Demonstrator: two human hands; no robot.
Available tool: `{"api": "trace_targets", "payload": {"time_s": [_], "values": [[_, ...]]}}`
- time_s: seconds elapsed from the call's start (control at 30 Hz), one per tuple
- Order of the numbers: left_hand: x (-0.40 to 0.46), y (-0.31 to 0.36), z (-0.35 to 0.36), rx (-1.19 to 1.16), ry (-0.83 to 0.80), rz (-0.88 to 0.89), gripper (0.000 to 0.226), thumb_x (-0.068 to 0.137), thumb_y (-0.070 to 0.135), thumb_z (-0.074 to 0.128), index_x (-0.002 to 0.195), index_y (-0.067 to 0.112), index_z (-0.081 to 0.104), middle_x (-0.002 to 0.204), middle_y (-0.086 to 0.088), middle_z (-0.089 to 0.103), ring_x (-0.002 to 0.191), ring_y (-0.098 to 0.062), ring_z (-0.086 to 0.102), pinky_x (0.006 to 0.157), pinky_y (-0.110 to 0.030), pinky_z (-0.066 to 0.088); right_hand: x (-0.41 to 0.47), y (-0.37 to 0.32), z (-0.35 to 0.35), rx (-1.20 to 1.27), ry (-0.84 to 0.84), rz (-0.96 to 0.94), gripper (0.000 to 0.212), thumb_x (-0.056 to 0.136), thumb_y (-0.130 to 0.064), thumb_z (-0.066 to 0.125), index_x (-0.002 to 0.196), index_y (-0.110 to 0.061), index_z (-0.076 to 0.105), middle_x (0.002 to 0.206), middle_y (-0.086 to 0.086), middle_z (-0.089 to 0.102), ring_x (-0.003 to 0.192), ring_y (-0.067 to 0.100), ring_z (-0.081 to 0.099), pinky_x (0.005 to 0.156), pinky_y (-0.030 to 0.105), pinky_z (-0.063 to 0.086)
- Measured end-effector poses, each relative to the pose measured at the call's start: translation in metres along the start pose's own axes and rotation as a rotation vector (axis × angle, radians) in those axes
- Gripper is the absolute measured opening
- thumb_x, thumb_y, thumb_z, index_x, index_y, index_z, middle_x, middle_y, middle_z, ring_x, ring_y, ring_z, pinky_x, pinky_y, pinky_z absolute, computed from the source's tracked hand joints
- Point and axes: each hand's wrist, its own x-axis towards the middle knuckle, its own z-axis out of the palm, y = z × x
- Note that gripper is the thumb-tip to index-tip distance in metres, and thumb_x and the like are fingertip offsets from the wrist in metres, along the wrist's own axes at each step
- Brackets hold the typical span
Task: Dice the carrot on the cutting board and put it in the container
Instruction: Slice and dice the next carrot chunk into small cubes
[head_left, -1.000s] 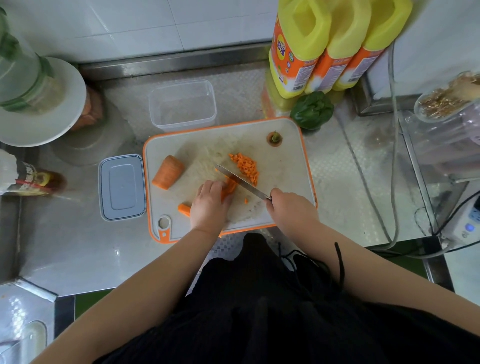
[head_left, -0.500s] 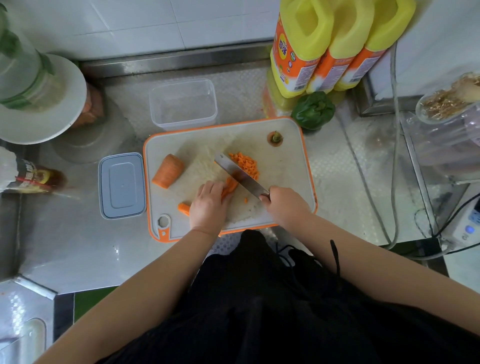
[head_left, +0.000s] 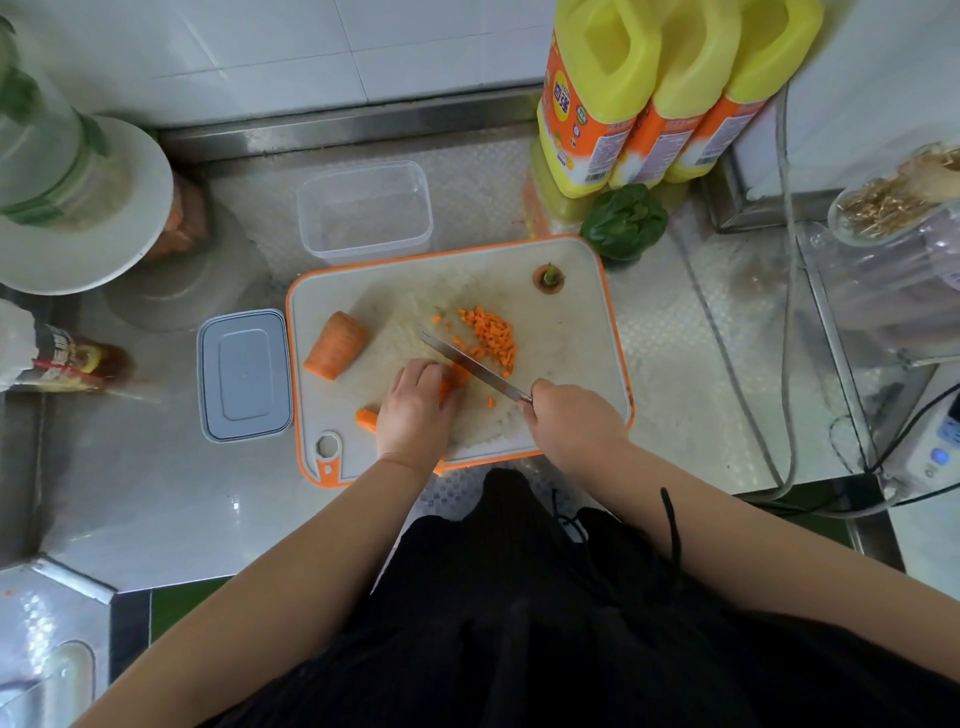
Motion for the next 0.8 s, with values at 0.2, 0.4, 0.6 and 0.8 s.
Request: {"api": "trace_targets", "payload": {"time_s": [0.2,0.4,0.6,0.8], "values": [[0.001,-0.004,0.002,-0.075,0.02,0.025,0.013,0.086,0.018,0.069,0.089,0.006,0.072,0.094,-0.006,0.064,0.085,-0.026,0.062,0.067,-0.033,0.051,0.015,-0.009,-0.001,-0.024,-0.064,0.052,0.012,0.098,-0.015,0.043,0.099,-0.011,0.054,0.071,0.001,0.049,0.072,0.025,0.055,0.057,0.033,0.039],[0.0,-0.007,0.004,-0.092,0.035,0.034,0.013,0.087,0.018,0.069,0.088,0.006,0.072,0.094,-0.006,0.064,0.085,-0.024,0.061,0.065,-0.033,0.051,0.021,-0.009,0.006,0.043,-0.082,0.061,0.015,0.099,-0.018,0.043,0.101,-0.01,0.055,0.073,0.002,0.051,0.073,0.025,0.057,0.057,0.034,0.041],[-0.002,-0.009,0.003,-0.064,0.068,0.096,0.026,0.091,0.03,0.057,0.087,0.009,0.072,0.093,-0.004,0.063,0.088,-0.02,0.057,0.067,-0.028,0.046,0.028,-0.001,-0.007,0.171,-0.103,0.03,0.032,0.1,-0.04,0.041,0.085,-0.013,0.049,0.078,0.005,0.056,0.08,0.027,0.06,0.065,0.034,0.044],[-0.005,-0.01,0.002,-0.031,0.052,0.099,0.009,0.083,0.013,0.076,0.087,0.007,0.071,0.094,-0.005,0.063,0.09,-0.017,0.054,0.067,-0.023,0.043,0.009,-0.004,-0.008,0.084,-0.024,-0.023,0.027,0.101,-0.037,0.038,0.085,-0.016,0.043,0.067,-0.001,0.047,0.068,0.025,0.055,0.058,0.036,0.045]]}}
